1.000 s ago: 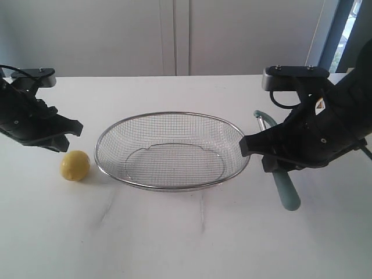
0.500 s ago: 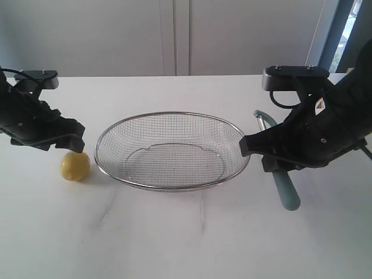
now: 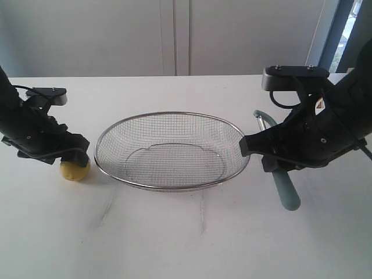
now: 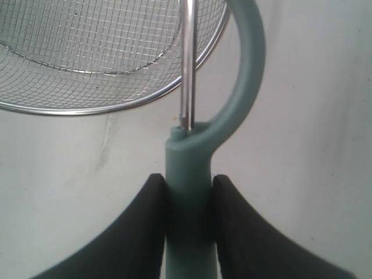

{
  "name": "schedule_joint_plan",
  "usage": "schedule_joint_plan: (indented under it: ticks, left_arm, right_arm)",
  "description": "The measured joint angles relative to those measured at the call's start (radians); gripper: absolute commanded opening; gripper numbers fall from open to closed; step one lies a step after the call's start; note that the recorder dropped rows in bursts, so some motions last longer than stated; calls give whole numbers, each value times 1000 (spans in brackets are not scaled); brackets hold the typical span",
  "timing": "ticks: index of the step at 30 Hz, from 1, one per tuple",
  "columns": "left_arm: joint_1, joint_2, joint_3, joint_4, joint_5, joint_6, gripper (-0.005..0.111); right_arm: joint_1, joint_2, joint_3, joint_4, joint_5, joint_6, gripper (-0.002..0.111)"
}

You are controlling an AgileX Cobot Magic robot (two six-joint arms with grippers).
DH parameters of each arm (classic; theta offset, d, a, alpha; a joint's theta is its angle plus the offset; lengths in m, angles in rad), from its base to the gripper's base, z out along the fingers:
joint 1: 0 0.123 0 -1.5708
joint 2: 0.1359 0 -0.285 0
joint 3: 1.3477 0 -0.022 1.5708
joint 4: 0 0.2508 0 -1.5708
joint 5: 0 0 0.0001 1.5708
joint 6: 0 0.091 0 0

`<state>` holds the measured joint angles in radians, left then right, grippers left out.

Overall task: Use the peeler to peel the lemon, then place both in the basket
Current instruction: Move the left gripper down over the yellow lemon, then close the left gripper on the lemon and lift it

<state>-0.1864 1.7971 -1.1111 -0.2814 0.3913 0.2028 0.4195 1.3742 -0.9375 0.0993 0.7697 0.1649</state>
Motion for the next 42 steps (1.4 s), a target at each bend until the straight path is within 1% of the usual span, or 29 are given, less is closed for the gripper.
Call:
schedule_joint_plan:
  ticks: [7, 15, 21, 31, 32, 35, 37, 38, 42]
  left_arm:
    - [-3, 24, 0, -35, -16, 2, 77]
    - [-3, 40, 0, -35, -41, 2, 77]
    - [-3, 40, 0, -35, -87, 2, 77]
    - [-3, 84, 0, -30, -90, 2, 75]
    - [-3, 86, 0, -29, -88, 2, 73]
    - [-3, 86, 0, -29, -88, 9, 54]
    - [-3, 86, 0, -29, -88, 11, 44]
    - [-3, 86, 0, -29, -88, 11, 36]
    - [-3, 86, 0, -29, -86, 12, 12]
  right_arm:
    - [0, 0, 0, 0, -2, 0, 0]
    - [0, 0, 0, 0, -2, 0, 0]
    - [0, 0, 0, 0, -2, 0, 0]
    - [0, 0, 0, 0, -5, 0, 0]
    - [0, 0, 0, 0, -5, 0, 0]
    - [0, 0, 0, 0, -5, 0, 0]
    - [0, 0, 0, 0, -5, 0, 0]
    - [0, 0, 0, 0, -5, 0, 0]
    - [0, 0, 0, 0, -5, 0, 0]
